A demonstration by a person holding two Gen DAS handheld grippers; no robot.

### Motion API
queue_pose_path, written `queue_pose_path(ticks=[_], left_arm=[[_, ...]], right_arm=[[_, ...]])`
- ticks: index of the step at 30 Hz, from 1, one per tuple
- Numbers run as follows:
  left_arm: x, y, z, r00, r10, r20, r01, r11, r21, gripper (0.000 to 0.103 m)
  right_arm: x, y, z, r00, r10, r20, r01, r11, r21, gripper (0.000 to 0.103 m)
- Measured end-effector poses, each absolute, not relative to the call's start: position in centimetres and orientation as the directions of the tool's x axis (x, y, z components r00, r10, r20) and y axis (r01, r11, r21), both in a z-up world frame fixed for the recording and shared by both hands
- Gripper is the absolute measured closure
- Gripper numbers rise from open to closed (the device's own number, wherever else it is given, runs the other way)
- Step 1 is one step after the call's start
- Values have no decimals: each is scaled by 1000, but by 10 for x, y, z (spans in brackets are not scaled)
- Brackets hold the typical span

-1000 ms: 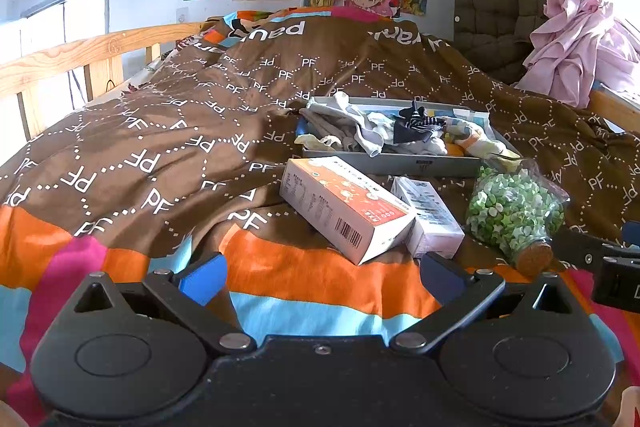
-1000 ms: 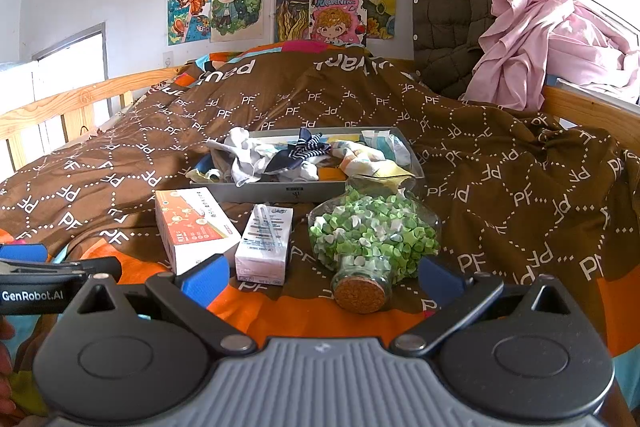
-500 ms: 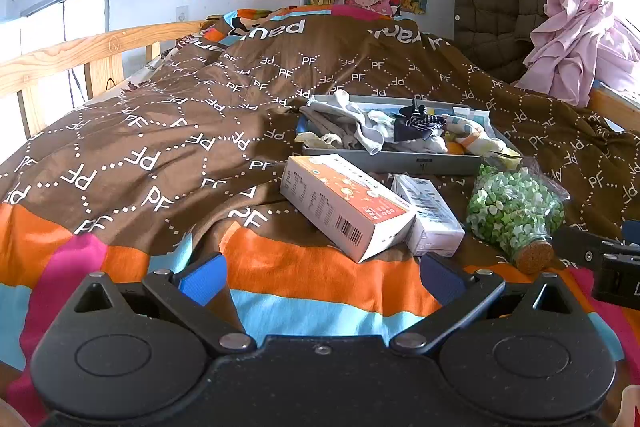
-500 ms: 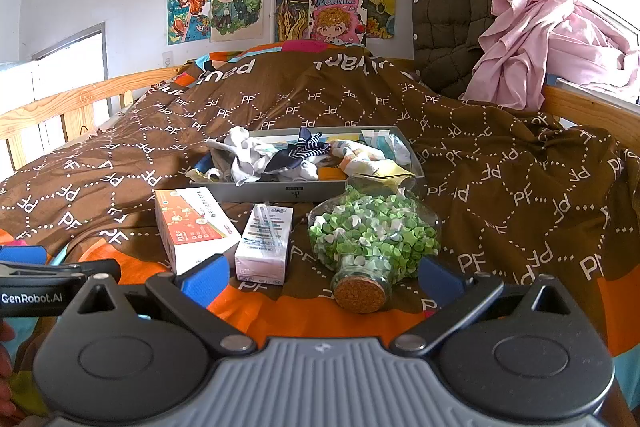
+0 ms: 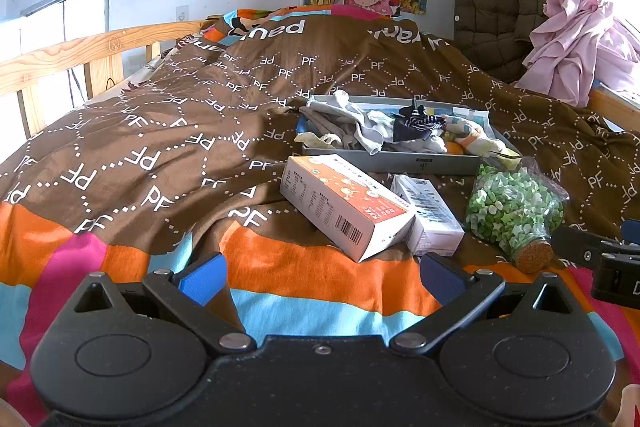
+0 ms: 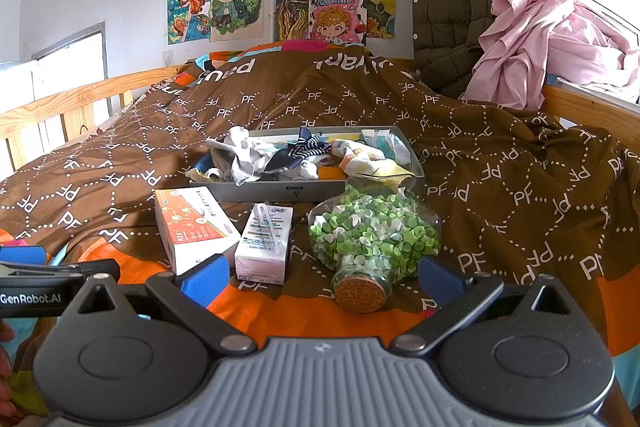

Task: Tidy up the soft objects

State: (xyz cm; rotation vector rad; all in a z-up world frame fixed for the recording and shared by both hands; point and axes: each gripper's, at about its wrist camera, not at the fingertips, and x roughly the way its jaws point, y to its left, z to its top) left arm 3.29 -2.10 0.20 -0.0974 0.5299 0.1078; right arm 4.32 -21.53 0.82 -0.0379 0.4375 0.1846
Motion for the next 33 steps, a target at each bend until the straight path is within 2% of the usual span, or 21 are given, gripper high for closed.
queue_pose_path(ticks=[18,33], left_arm=[[27,-23,7,856,86,-510,-134,989,-58,1],[25,-23,9,856,19,-516,-94,989,-118,1]], right_arm=[[43,-219,7,890,159,-428,-173,985,6,0],[43,-217,6,891,149,-429,-165,986,0,0]])
